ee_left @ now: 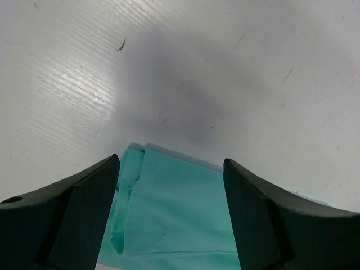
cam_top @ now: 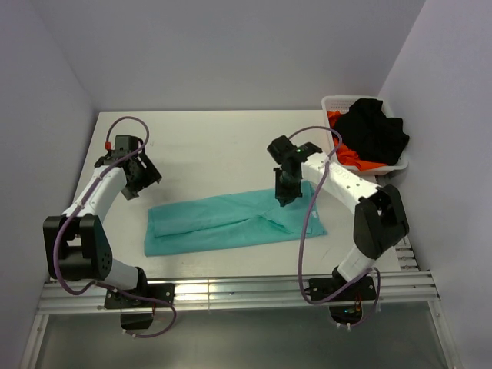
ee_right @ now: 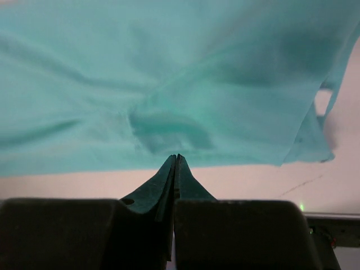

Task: Fold and stack the t-shirts
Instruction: Rotate the tshirt 90 degrees

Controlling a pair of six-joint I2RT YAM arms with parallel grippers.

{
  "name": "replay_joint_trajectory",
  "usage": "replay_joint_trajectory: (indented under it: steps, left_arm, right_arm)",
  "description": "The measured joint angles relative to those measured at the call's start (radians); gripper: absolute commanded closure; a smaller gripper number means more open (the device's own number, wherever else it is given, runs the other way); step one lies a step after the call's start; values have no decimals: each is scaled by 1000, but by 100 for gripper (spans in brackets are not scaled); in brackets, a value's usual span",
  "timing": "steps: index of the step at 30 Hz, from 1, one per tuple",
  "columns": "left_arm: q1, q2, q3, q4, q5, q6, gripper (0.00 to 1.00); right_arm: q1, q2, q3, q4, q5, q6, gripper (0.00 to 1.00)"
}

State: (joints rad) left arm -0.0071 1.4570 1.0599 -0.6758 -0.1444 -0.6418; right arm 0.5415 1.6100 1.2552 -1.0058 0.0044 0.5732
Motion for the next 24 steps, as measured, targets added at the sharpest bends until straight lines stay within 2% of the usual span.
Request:
replay_joint_trajectory:
  steps: [10, 15, 20, 24]
  left_arm:
    - [0, 3, 29, -4, -1, 3, 19]
    - [13, 3, 42, -23, -2, 3, 19]
    - [44, 2, 48, -47, -5, 3, 19]
    - [63, -3, 54, -70, -11, 14, 19]
  right_arm:
    - [-149, 256, 86, 34, 20, -6, 100]
    - [-158, 354, 168, 22, 7, -6, 100]
    - [-152, 542, 408, 15, -45, -6, 100]
    - [-138, 742, 720, -70, -122, -6, 100]
